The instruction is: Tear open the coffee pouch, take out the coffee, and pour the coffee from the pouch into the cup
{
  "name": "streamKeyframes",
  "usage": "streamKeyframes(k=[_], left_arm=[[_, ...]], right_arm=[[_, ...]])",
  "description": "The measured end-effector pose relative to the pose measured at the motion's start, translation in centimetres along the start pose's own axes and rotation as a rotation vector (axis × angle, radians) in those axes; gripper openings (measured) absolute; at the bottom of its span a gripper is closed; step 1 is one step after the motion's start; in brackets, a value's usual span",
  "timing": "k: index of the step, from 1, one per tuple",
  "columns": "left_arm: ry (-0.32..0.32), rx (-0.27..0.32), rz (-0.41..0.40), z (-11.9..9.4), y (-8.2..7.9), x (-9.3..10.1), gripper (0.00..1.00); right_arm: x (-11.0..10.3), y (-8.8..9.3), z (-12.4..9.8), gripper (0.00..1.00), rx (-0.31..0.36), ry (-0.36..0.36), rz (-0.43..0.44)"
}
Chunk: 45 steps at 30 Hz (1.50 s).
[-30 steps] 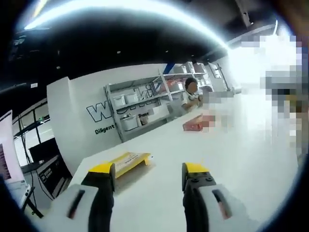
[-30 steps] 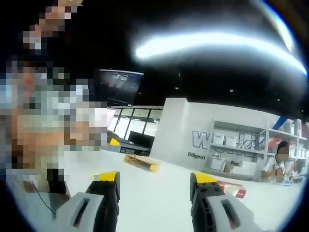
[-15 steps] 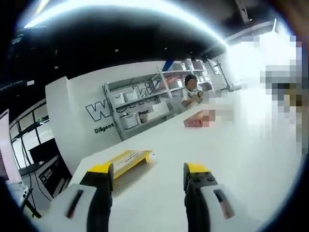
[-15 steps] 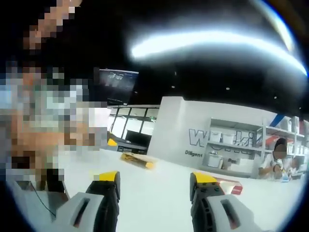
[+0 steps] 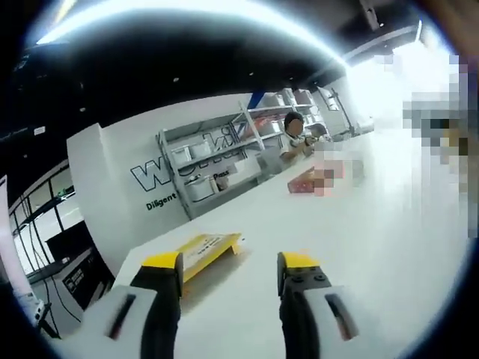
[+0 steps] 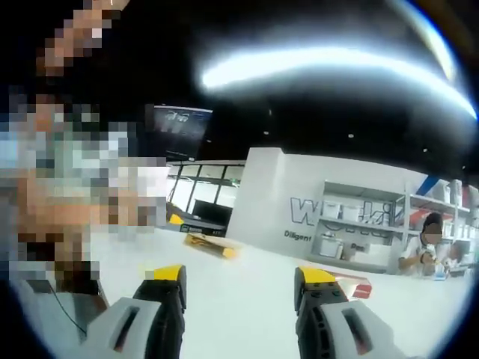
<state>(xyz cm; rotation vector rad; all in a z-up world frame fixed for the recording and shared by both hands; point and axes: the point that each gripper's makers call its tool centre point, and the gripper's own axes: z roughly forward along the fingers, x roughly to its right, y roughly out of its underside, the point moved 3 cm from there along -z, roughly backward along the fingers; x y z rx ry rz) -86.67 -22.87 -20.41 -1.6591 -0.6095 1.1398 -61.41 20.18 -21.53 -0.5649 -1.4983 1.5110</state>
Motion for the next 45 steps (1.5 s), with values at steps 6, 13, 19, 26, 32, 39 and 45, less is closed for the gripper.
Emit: streamKeyframes(k=[6,13,19,26,32,39,45], left_arm=[[0.006,-0.020,0.024,0.9,0.5,0.4,0.56],[0.003,-0.068,0.025,2.0,1.8,0.0,0.55],[-0.008,-0.072,0.018,2.1,1.9,-0.9,0.54],[-0.016,-0.075,0.031,2.5,2.1,-2.2,0.49],[-0.004,-0.084,0.021,3.5,2.1,-3.1,0.47],[0.011,-0.095,0.025,4.6,2.6,-2.5,0.47],[0.015,-0.106,0.035,5.8,2.8,-2.9,0.47]], right_arm=[[0.2,0.4,-0.2,0.58,-0.006,0.003,0.005],[0.4,0.0,-0.2,0.58,0.008,0.011,0.008],[0.4,0.3,-0.1,0.58,0.015,0.016,0.024],[0.4,0.5,-0.2,0.58,0.008,0.016,0.026],[0.5,0.2,-0.3,0.58,0.009,0.015,0.012],[0.4,0.3,-0.3,0.57,-0.003,0.016,0.004],[0.6,0.2,-0.3,0.57,0.000,0.022,0.010]])
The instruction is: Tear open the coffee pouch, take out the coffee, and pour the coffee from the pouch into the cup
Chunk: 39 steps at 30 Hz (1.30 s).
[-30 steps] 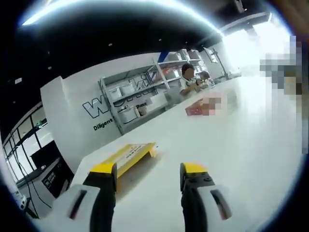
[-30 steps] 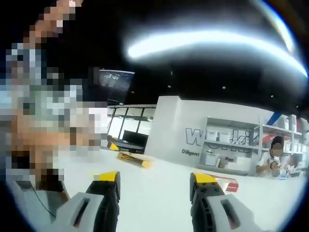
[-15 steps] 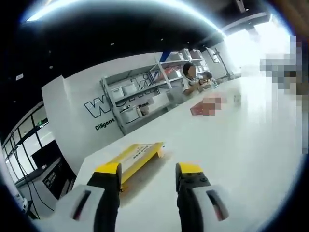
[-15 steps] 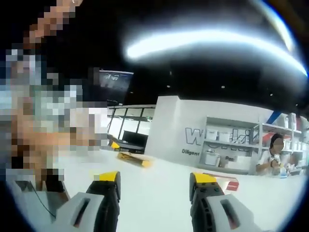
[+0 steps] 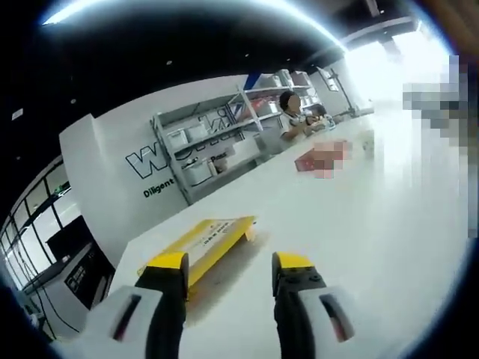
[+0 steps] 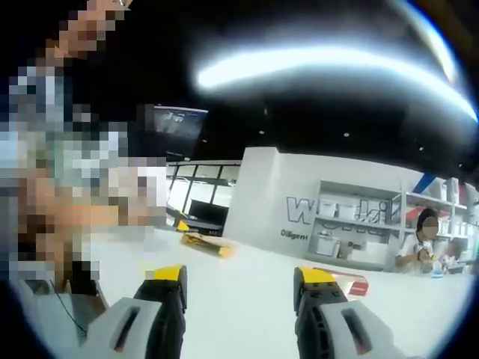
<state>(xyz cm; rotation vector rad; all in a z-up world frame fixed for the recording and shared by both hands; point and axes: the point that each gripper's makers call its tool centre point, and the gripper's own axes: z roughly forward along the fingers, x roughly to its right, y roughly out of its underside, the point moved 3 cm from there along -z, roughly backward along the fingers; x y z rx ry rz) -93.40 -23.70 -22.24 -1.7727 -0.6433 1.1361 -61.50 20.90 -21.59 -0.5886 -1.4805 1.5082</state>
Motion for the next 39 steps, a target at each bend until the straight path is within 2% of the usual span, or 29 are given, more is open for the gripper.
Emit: streamKeyframes(k=[6,13,17,20,28,32,39], left_arm=[[0.001,-0.003,0.009,0.9,0.0,-0.3,0.46],[0.012,-0.010,-0.014,2.2,1.3,-0.4,0.44],[0.023,-0.042,0.049,3.6,2.2,-0.6,0.43],[0.024,-0.055,0.083,4.2,2.1,-1.3,0.42],[0.024,-0.062,0.101,4.9,2.4,-2.4,0.42],[0.038,-0.088,0.128,5.6,2.9,-2.6,0.42],[0.071,-0.111,0.177,6.3,2.3,-3.6,0.41]], right_arm=[[0.2,0.2,0.0,0.57,-0.007,0.002,0.006],[0.2,0.3,0.2,0.57,0.003,0.009,0.038],[0.1,0.6,0.5,0.57,-0.004,0.003,0.033],[0.5,0.8,0.8,0.57,-0.011,0.002,0.032],[0.6,0.6,1.1,0.57,-0.018,-0.003,0.017],[0.8,0.8,1.0,0.57,-0.030,-0.001,0.014],[1.1,0.7,1.1,0.57,-0.041,-0.001,0.004]])
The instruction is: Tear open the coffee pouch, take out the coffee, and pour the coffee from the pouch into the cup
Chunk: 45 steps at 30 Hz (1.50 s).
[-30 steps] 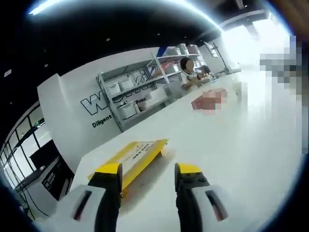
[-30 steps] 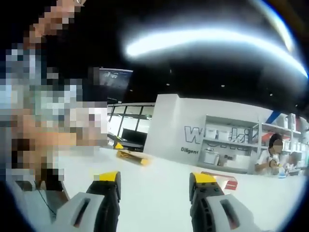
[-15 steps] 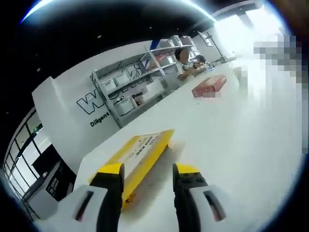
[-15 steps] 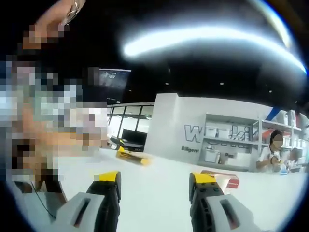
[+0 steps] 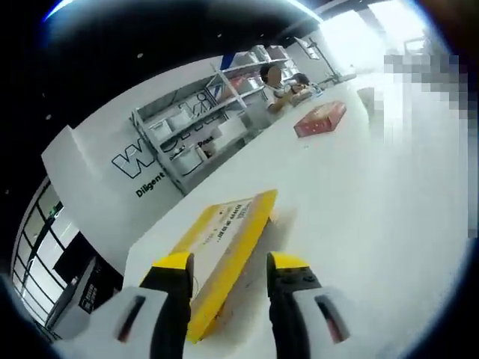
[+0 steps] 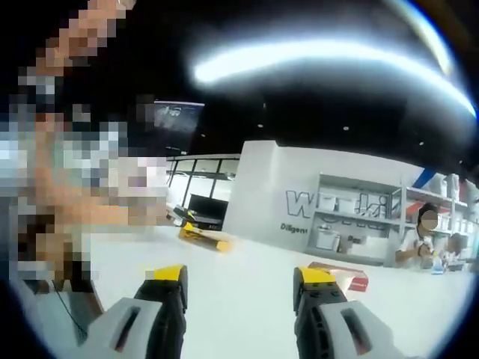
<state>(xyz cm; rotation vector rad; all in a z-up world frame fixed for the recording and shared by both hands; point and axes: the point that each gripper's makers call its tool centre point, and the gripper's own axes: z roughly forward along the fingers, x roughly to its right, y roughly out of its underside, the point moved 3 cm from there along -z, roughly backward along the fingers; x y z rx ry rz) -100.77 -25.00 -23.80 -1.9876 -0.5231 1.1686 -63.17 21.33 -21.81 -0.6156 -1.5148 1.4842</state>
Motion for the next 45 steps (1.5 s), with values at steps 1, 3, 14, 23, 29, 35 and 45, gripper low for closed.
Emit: streamKeyframes(k=[1,3,14,23,29,35,45], left_arm=[[0.008,-0.003,-0.001,0.3,0.0,-0.2,0.41],[0.026,-0.011,-0.007,0.8,0.2,-0.4,0.42],[0.127,-0.078,0.023,3.4,2.4,1.0,0.43],[0.128,-0.141,0.153,4.5,2.8,0.3,0.43],[0.155,-0.190,0.236,4.8,3.1,0.0,0.38],[0.209,-0.223,0.288,5.6,2.7,-0.2,0.33],[0.216,-0.252,0.366,6.4,2.8,0.5,0.31]], right_arm=[[0.0,0.0,0.0,0.57,-0.001,0.000,-0.002],[0.2,0.0,0.1,0.57,-0.001,0.002,-0.005],[1.3,0.6,0.1,0.57,-0.020,0.025,0.002],[1.6,0.4,0.3,0.56,-0.052,0.029,-0.024],[1.2,0.4,1.1,0.55,-0.047,0.023,-0.032],[0.6,0.8,1.3,0.55,-0.093,0.009,-0.069],[0.5,0.5,1.7,0.55,-0.108,0.015,-0.090]])
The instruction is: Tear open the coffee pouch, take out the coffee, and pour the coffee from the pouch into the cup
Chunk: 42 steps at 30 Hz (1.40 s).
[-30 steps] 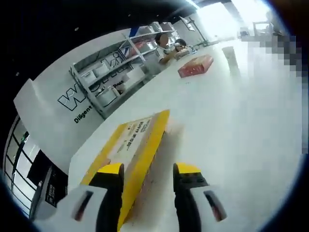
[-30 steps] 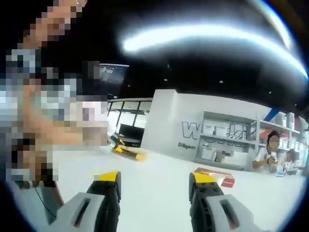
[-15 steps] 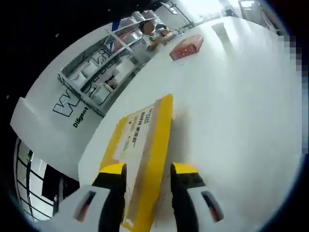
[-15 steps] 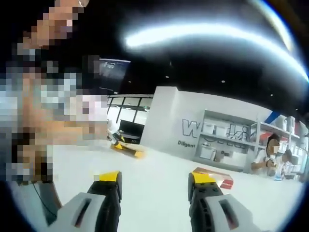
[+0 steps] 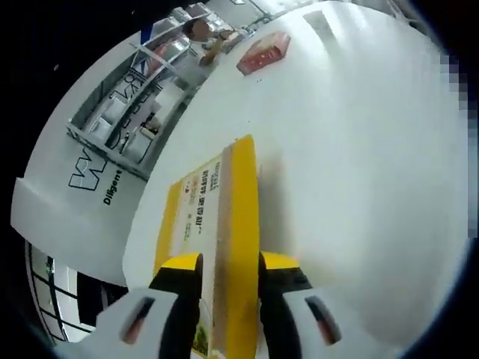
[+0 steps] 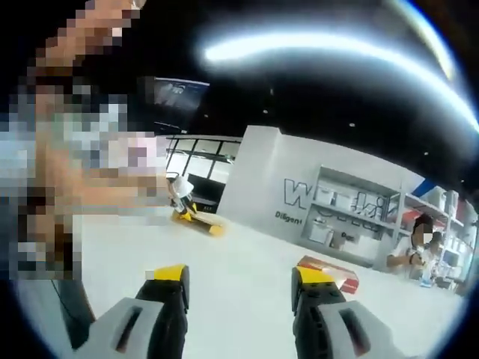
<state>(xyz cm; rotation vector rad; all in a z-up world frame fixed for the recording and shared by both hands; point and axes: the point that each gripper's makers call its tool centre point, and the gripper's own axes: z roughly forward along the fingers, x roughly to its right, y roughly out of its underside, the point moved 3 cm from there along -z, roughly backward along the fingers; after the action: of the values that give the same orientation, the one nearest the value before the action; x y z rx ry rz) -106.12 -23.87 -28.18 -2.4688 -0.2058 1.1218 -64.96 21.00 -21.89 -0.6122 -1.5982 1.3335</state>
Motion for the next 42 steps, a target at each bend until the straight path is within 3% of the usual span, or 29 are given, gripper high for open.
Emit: streamKeyframes(k=[3,7,9,11,18,20,23,25,28,33,37,39,42], left_arm=[[0.006,-0.030,0.021,0.2,0.7,0.1,0.32],[0.020,-0.006,0.009,0.4,1.1,0.6,0.36],[-0.007,-0.031,0.000,0.3,1.7,0.0,0.33],[-0.029,-0.013,-0.012,-0.1,1.6,-0.6,0.26],[-0.022,0.029,-0.020,0.2,1.1,-1.2,0.14],[-0.056,0.024,-0.024,-0.1,1.0,-1.7,0.06],[-0.034,0.011,-0.051,-0.3,1.0,-1.8,0.05],[-0.020,-0.004,-0.139,-0.3,1.0,-1.9,0.05],[-0.006,-0.002,-0.130,-0.1,1.0,-2.3,0.05],[0.033,0.015,-0.229,-0.4,0.7,-2.4,0.05],[0.044,0.038,-0.322,-0.6,0.6,-3.0,0.05],[0.035,0.056,-0.354,-0.9,0.4,-3.7,0.05],[0.048,0.108,-0.451,-1.9,-0.3,-3.9,0.04]], right_arm=[[-0.3,-0.2,0.5,0.55,-0.003,-0.009,-0.002],[-0.7,-1.2,1.3,0.55,0.022,-0.015,-0.001],[-1.1,-1.5,1.9,0.55,0.025,-0.023,-0.011],[-1.6,-1.8,2.3,0.55,0.030,-0.034,-0.011],[-2.9,-2.3,3.3,0.55,0.039,-0.074,-0.020],[-3.4,-2.5,3.8,0.55,0.049,-0.100,-0.007],[-4.8,-2.6,5.3,0.55,0.061,-0.157,0.022],[-5.8,-2.8,6.5,0.55,0.063,-0.188,0.027],[-7.5,-3.6,8.0,0.55,0.080,-0.230,0.022],[-9.7,-4.4,10.0,0.55,0.106,-0.283,0.024],[-11.3,-5.3,12.1,0.54,0.127,-0.344,0.032],[-12.2,-5.9,13.4,0.53,0.145,-0.405,0.089],[-12.9,-6.4,15.9,0.52,0.138,-0.438,0.066]])
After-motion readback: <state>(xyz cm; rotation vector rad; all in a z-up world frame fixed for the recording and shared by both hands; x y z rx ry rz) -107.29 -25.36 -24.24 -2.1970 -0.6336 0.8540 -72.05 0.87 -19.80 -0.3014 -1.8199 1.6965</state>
